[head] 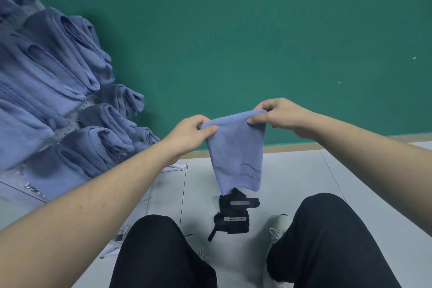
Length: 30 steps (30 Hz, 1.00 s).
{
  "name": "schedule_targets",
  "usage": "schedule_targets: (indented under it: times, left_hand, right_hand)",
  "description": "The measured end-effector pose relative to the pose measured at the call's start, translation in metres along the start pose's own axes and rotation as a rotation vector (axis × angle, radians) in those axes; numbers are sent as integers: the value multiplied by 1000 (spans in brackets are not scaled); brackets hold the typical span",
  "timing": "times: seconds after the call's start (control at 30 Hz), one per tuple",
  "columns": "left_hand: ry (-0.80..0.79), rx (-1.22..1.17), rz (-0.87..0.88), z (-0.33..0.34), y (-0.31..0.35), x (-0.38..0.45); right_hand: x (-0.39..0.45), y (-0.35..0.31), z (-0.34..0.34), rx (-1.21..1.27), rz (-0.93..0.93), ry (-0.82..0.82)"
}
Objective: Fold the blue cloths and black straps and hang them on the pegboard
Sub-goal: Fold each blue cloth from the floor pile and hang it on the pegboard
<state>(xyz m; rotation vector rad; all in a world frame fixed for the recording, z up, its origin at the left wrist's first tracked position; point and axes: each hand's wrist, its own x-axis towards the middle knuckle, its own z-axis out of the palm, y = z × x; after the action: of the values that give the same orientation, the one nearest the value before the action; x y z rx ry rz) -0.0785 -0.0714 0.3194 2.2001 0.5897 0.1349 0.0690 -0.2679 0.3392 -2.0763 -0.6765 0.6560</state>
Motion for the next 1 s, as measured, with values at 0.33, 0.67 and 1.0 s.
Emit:
schedule_targets:
  times: [0.33, 0.67, 1.0]
  left_hand:
    - [240, -472, 14, 26, 0, -7]
    - [463, -558, -72, 54, -3, -15]
    - [293, -1052, -226, 53, -12, -22]
  right_hand:
    - [-5, 9, 43, 185, -148, 285]
    - [-4, 15, 70, 622, -47, 28]
    - [8, 35, 84, 627, -66, 143]
